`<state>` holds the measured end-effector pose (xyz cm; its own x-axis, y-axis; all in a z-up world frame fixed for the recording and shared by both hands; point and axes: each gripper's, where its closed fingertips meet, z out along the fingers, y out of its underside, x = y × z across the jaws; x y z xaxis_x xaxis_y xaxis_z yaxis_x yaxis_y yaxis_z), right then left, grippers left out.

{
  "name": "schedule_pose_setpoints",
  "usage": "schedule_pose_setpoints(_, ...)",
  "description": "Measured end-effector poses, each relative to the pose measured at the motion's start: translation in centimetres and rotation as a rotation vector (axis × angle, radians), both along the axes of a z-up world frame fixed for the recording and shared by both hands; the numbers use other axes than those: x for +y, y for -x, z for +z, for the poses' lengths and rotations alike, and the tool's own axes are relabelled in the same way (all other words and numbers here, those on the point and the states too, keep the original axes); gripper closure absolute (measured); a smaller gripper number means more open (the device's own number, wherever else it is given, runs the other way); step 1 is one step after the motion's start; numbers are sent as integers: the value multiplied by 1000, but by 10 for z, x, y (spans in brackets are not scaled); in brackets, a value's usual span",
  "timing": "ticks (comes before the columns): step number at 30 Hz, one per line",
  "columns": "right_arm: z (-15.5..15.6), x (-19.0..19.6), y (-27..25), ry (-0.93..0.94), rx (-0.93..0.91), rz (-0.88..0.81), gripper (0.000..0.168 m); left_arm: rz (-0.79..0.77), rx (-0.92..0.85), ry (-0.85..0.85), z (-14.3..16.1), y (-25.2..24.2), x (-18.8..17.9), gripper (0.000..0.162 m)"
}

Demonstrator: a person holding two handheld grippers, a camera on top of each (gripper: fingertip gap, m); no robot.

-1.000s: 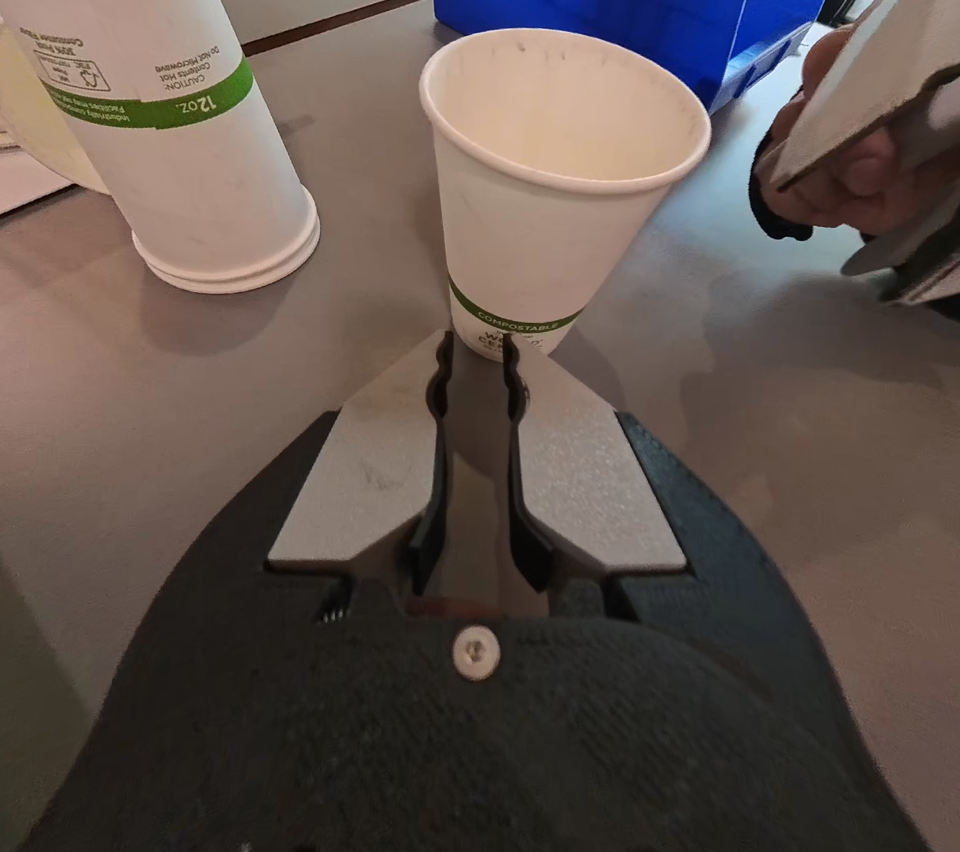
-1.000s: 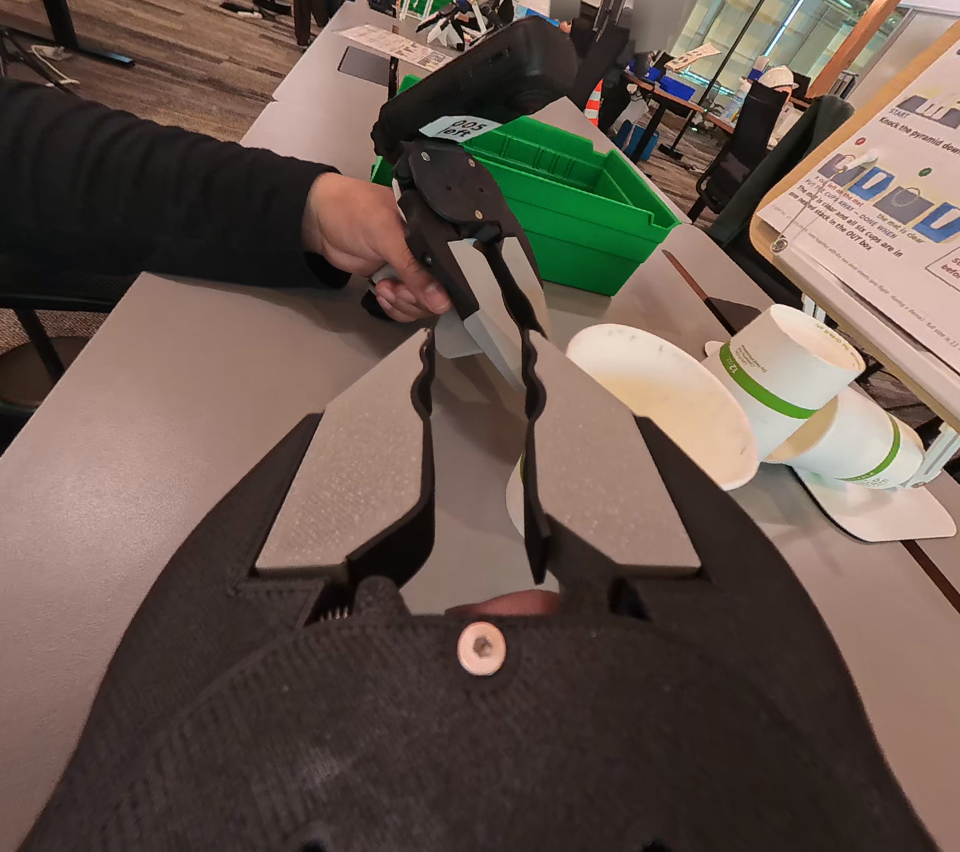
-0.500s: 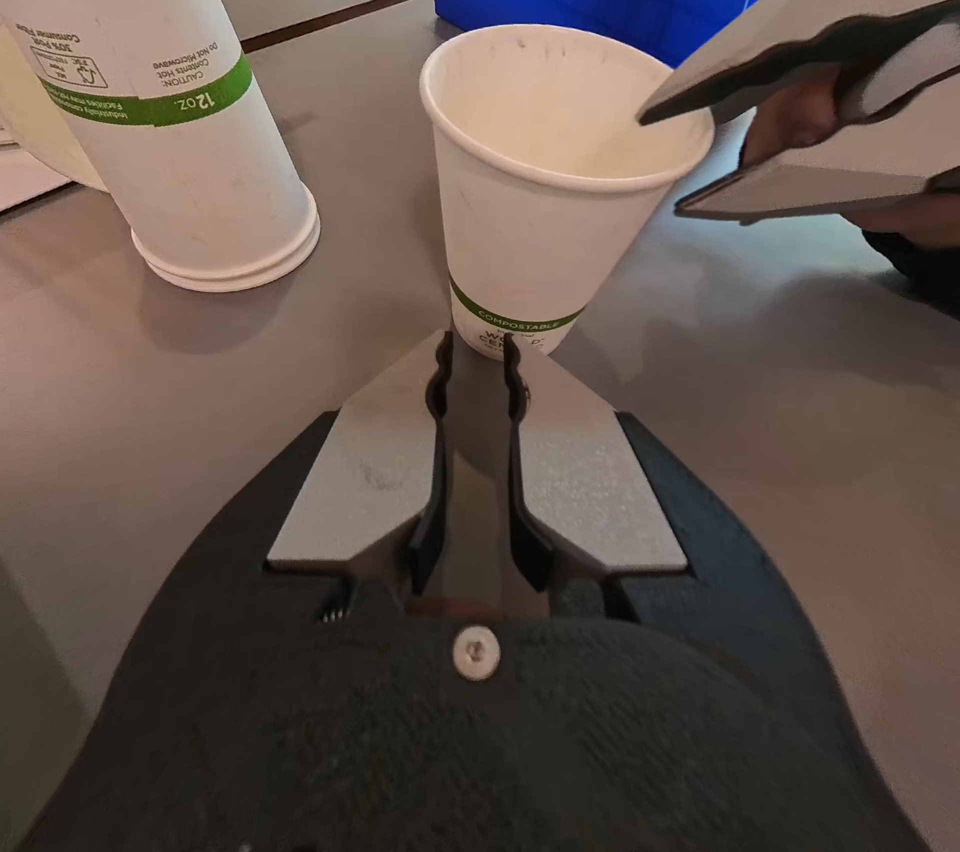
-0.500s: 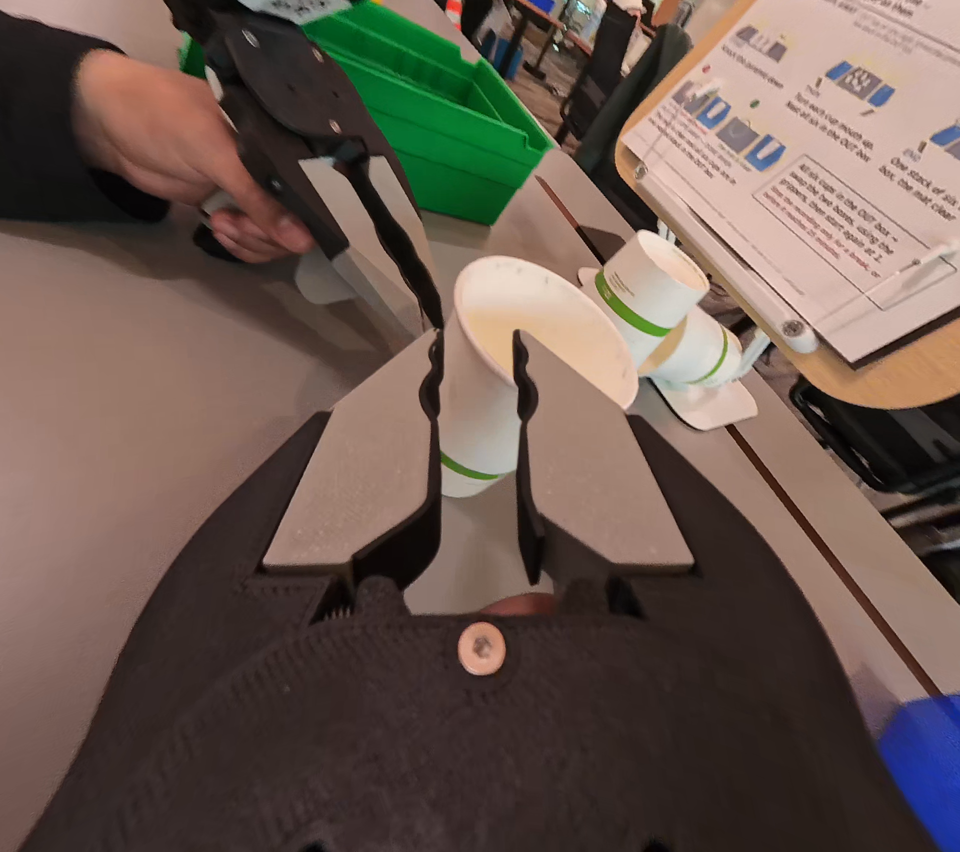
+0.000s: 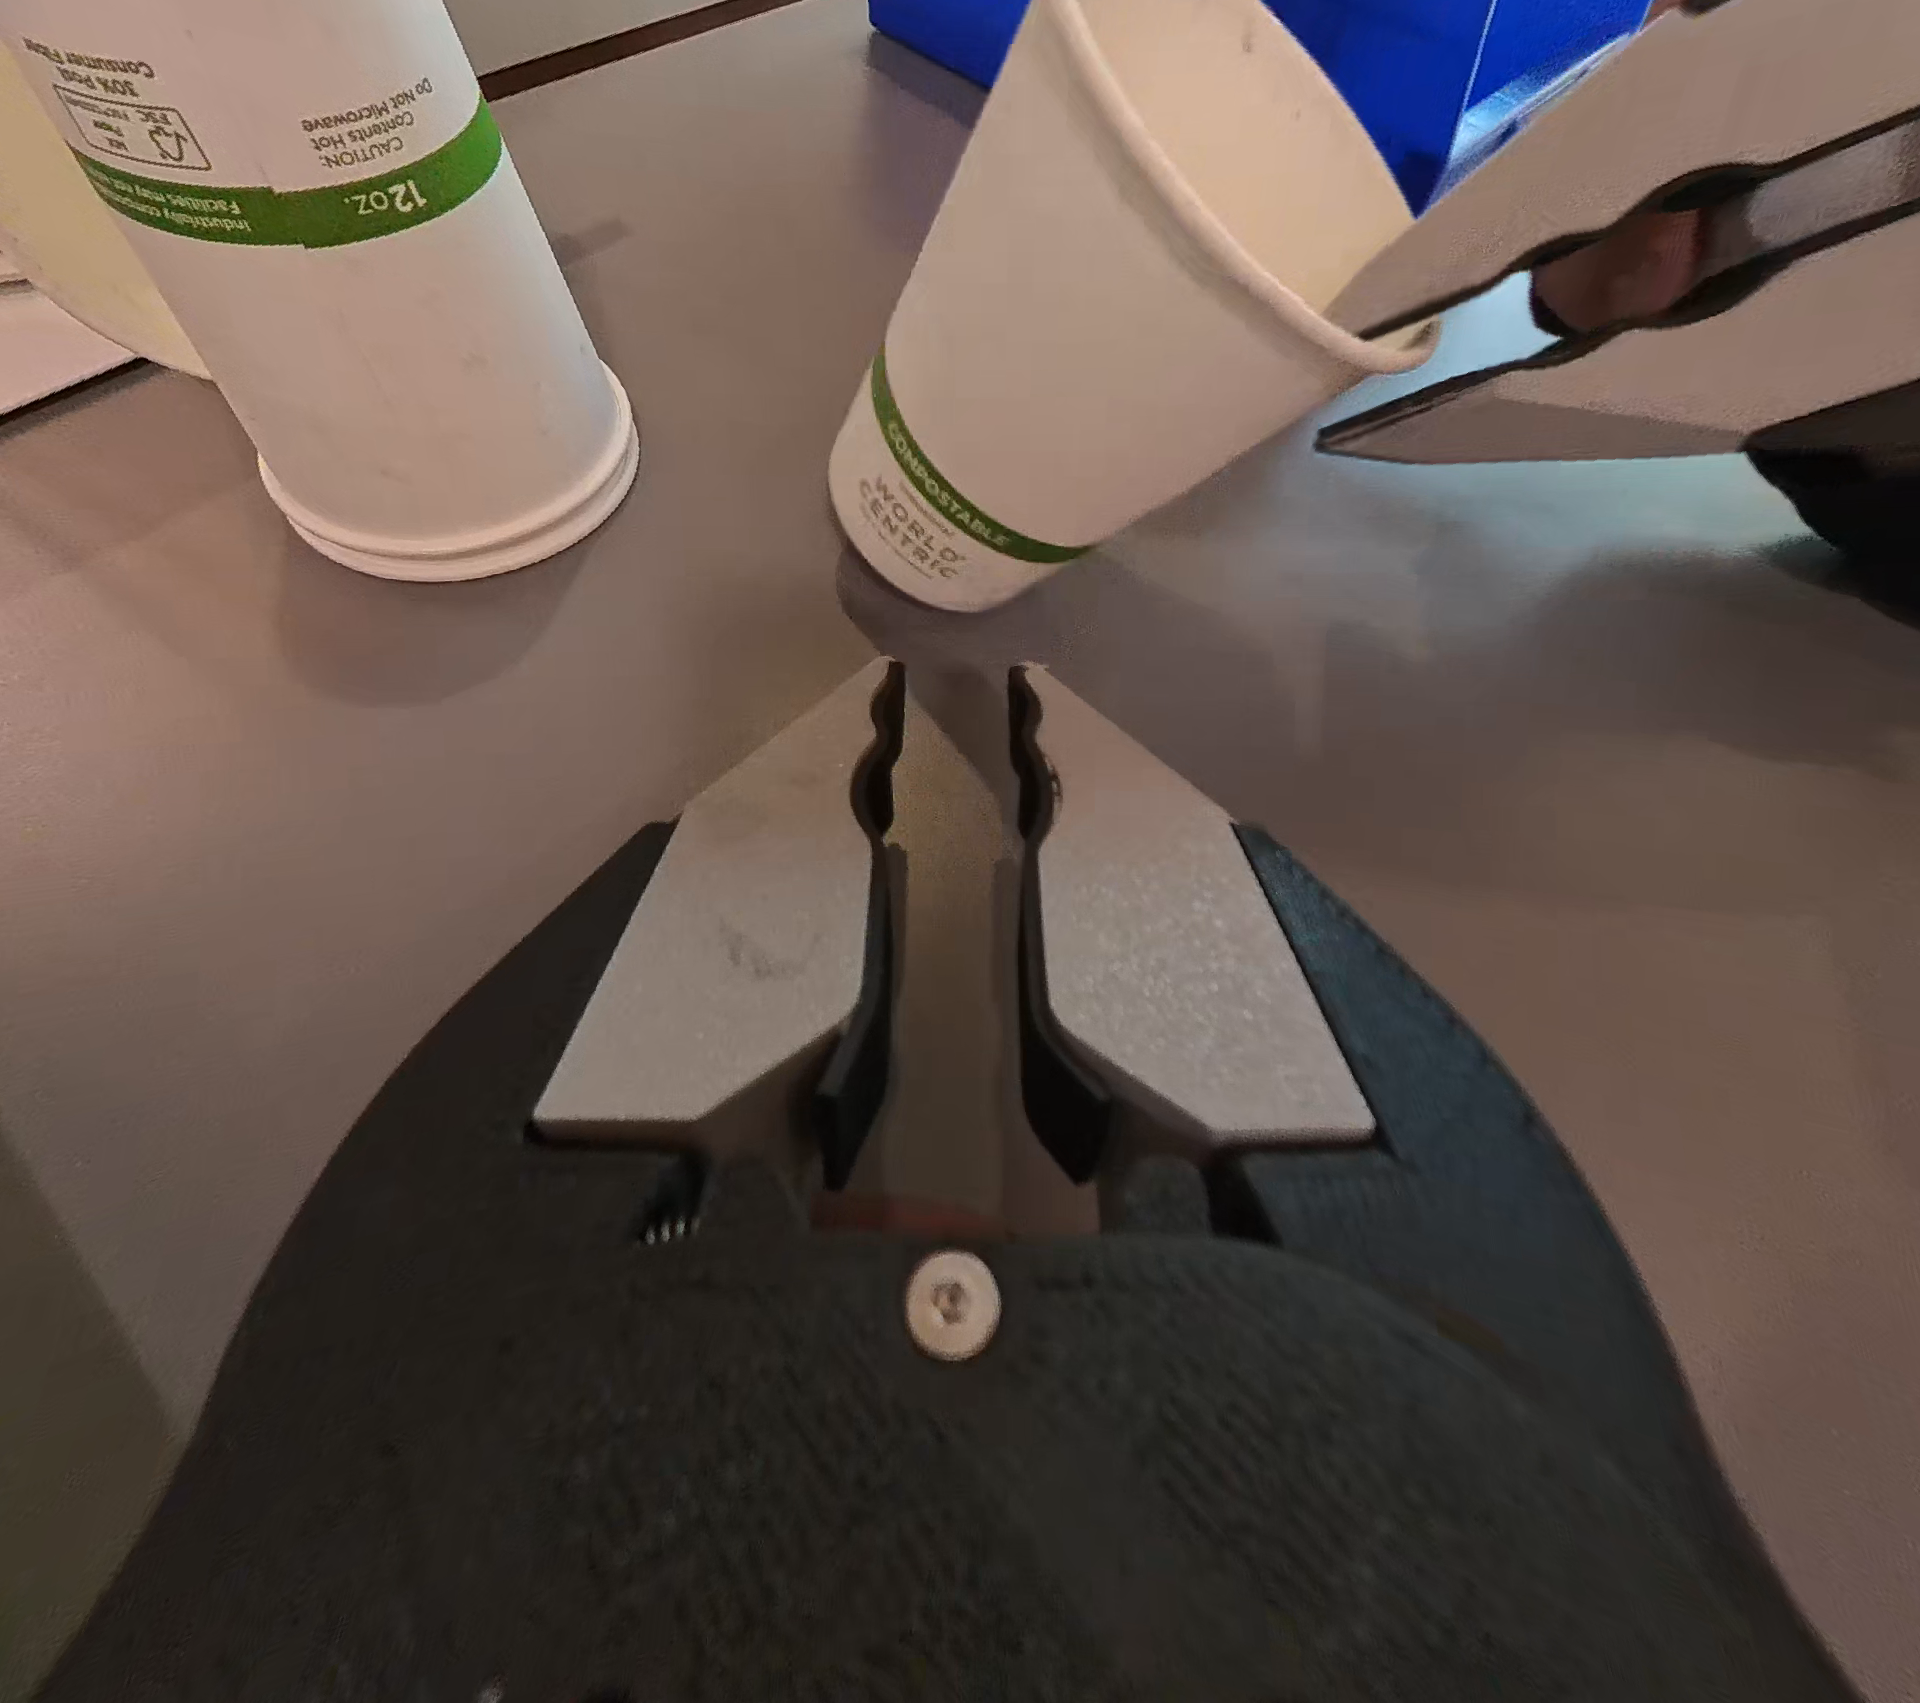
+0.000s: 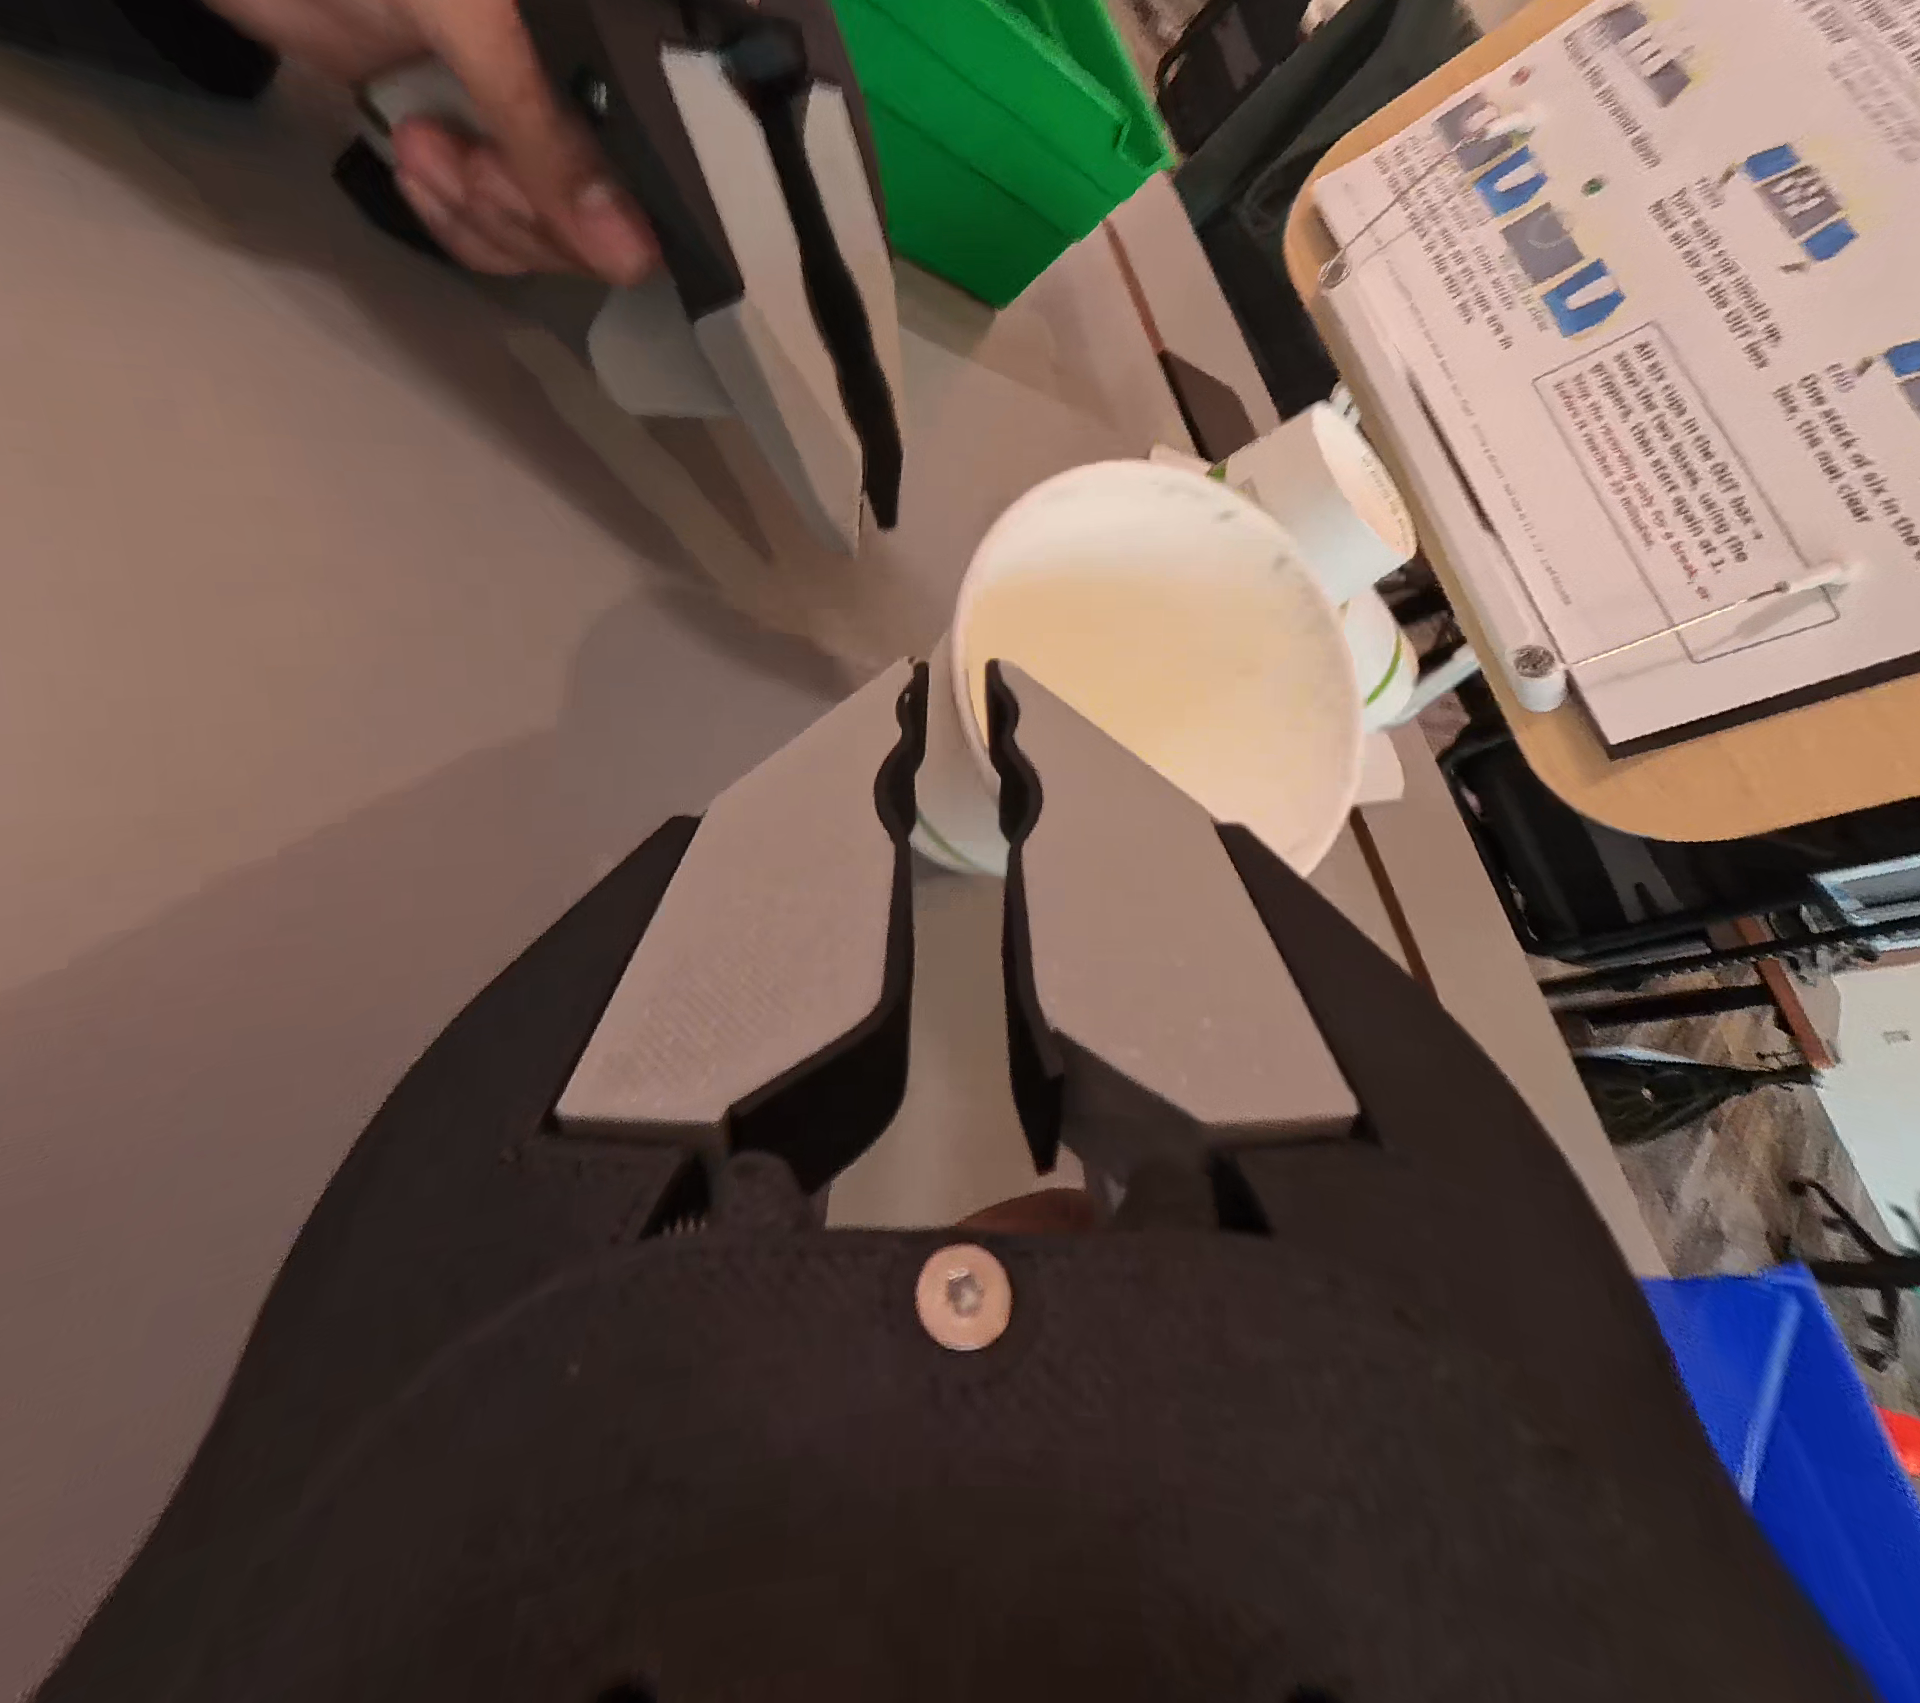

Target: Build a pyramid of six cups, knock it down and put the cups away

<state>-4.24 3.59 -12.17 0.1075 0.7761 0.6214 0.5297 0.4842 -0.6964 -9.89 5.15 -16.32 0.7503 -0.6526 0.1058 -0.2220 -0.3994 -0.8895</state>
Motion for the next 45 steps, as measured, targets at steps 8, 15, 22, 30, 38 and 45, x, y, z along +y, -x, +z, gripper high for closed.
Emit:
schedule_pose_setpoints(8, -14, 23, -9, -33, -95, -145, 168, -3, 5, -1, 0, 0, -1, 144)
schedule_pose_setpoints(15, 30, 45, -25, -208, 57, -312, 168, -2, 4, 1, -1, 0, 0, 144)
schedule_pose_setpoints(22, 115, 56, -89, -362, 377, -549, 168, 1, -4, 6, -1, 1, 0, 144)
schedule_pose_setpoints(30, 169, 93, -198, -148, 448, -719, 168, 0, -7, 13, -1, 1, 0, 143)
schedule_pose_setpoints(38, 133, 135, -233, 218, -3, -825, 168, -11, 24, 6, -3, -2, -1, 142)
schedule_pose_setpoints(45, 116, 149, -238, 231, -84, -875, 151, -9, 41, -5, -3, -1, -2, 142)
